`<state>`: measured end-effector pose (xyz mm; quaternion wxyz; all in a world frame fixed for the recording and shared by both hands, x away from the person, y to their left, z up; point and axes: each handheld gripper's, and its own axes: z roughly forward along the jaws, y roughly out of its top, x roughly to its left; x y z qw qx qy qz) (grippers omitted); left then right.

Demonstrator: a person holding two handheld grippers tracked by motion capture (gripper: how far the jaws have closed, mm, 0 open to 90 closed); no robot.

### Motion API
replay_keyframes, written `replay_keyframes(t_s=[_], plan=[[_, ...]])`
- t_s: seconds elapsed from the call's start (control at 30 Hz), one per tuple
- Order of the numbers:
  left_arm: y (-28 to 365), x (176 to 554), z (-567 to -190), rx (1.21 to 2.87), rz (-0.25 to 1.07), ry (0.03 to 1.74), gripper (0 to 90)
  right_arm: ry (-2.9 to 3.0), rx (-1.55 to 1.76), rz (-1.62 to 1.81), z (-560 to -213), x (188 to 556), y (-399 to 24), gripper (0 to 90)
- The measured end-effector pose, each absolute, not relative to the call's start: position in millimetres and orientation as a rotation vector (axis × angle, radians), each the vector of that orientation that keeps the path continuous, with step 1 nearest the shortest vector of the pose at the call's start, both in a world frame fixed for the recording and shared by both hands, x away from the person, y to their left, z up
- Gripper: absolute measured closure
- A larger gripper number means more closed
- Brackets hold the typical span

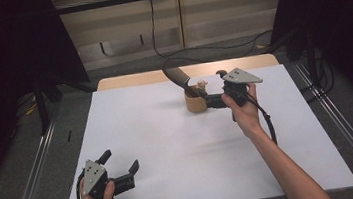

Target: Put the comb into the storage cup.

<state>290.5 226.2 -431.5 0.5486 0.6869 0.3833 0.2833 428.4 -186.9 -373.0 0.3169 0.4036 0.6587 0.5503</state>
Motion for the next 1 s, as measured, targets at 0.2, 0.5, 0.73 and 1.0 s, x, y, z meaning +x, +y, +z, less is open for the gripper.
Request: replay_keyframes(t_s=[0.2, 0.5, 0.73, 1.0], plan=[[224.4, 290.9, -431.8, 1.631, 0.668, 0.906, 1.5, 1.714, 1.07, 1.439, -372.8, 417.7, -198.0, 2.2], [224.8, 291.3, -432.0, 1.631, 0.672, 0.91, 1.5, 1.716, 1.061, 1.432, -379.3, 403.6, -206.7, 2.7], [224.3, 291.3, -432.2, 1.632, 0.673, 0.913, 1.5, 1.697, 1.057, 1.423, -379.0, 392.5, -214.2, 2.5], [226.1, 289.9, -431.4, 1.609, 0.688, 0.927, 1.5, 1.68, 1.055, 1.434, -382.6, 382.3, -221.6, 2.3]])
